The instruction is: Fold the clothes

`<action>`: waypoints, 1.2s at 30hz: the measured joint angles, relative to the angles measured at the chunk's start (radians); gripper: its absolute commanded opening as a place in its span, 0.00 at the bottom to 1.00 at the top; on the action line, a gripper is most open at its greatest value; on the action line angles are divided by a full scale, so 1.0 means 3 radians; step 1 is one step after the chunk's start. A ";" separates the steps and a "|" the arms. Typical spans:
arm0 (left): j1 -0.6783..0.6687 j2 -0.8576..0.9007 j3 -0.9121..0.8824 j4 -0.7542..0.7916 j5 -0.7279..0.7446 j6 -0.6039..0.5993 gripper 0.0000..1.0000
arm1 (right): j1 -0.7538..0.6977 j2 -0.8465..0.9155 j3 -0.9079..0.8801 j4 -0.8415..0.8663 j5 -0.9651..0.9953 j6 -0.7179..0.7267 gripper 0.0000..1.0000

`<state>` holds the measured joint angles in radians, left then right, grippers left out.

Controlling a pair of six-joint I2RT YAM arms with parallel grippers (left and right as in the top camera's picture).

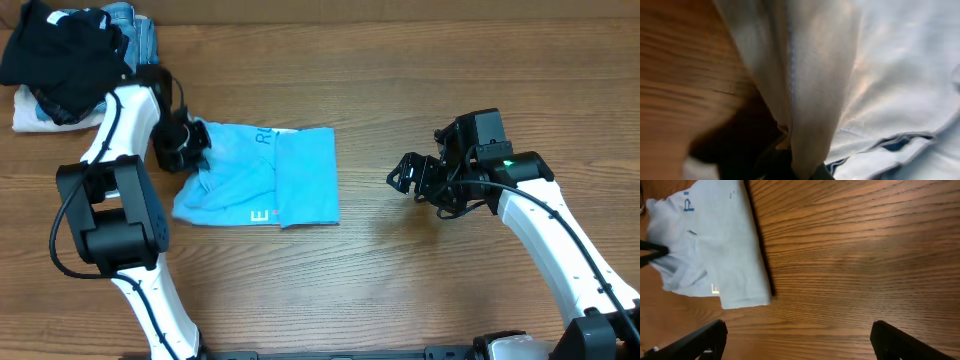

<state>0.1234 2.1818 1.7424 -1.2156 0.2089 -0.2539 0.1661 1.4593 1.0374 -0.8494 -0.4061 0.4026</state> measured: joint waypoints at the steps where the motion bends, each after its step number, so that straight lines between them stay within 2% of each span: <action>1: -0.0031 0.0000 0.0123 -0.0079 -0.0057 -0.0005 0.04 | 0.0000 0.0000 0.0000 0.0003 0.0018 -0.0001 0.97; 10: -0.0516 0.0000 0.0958 -0.0690 -0.0464 -0.0064 0.04 | 0.0000 0.0000 0.0000 0.0009 0.0122 -0.0013 0.98; 24: -0.1635 0.0000 0.1003 -0.0754 -0.0679 -0.0319 0.05 | 0.0000 0.0000 0.0000 0.0013 0.0149 -0.0013 0.98; 29: -0.1877 0.0000 0.1003 -0.0685 -0.0716 -0.0370 0.16 | 0.0000 0.0001 0.0000 0.0013 0.0148 -0.0013 0.98; 34: -0.1963 0.0000 0.0991 -0.0640 -0.0731 -0.0380 0.17 | 0.0000 0.0000 0.0000 0.0000 0.0148 -0.0011 0.98; 36: -0.1962 0.0000 0.0983 -0.0643 -0.0738 -0.0379 0.28 | 0.0000 0.0000 0.0000 -0.0001 0.0149 -0.0013 0.98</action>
<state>-0.4652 2.1818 2.0373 -1.4086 -0.0124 -0.3676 0.1661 1.4593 1.0374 -0.8497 -0.3614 0.3988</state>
